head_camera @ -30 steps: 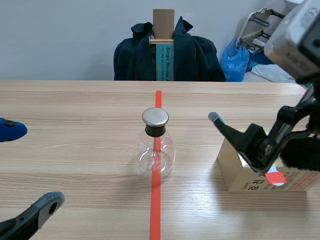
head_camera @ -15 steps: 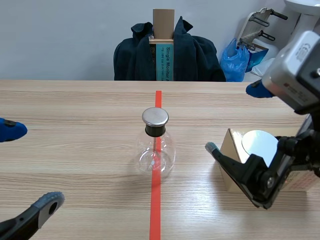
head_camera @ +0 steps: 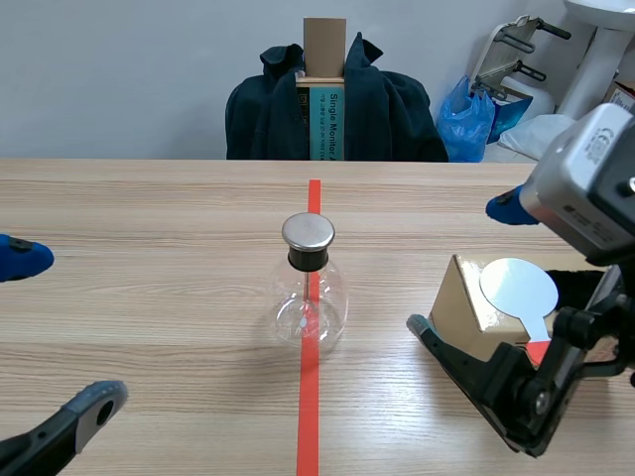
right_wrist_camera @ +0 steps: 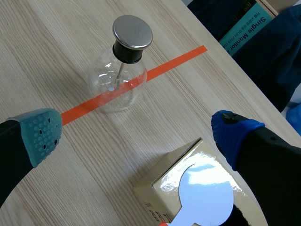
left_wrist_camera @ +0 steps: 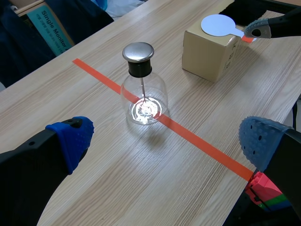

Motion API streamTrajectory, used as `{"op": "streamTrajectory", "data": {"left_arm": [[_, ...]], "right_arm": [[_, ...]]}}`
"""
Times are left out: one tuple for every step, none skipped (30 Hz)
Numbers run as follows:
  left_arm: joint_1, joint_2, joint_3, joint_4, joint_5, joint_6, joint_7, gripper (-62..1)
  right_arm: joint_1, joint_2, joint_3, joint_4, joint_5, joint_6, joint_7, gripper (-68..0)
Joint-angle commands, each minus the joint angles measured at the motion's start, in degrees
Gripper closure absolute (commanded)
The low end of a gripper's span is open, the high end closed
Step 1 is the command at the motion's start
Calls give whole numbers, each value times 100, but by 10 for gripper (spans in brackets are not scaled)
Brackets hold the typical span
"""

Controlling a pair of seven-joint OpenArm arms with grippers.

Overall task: Do the electroscope experiment.
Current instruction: 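Return to the home posture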

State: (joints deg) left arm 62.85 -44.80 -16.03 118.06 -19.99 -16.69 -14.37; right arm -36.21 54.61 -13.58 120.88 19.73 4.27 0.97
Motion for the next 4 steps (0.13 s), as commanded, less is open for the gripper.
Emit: {"op": "streamTrajectory", "data": {"left_arm": [[-20, 31, 46, 50, -57, -15, -79, -623], [-20, 31, 48, 50, -57, -15, -79, -623], [-20, 31, 48, 50, -57, -15, -79, -623], [-20, 31, 48, 50, -57, -15, -79, -623]], "right_arm": [[66, -4, 66, 24, -2, -35, 66, -679], [66, -4, 66, 24, -2, -35, 66, -679], [66, -4, 66, 24, -2, -35, 66, -679], [68, -2, 66, 24, -2, -35, 66, -679]]}}
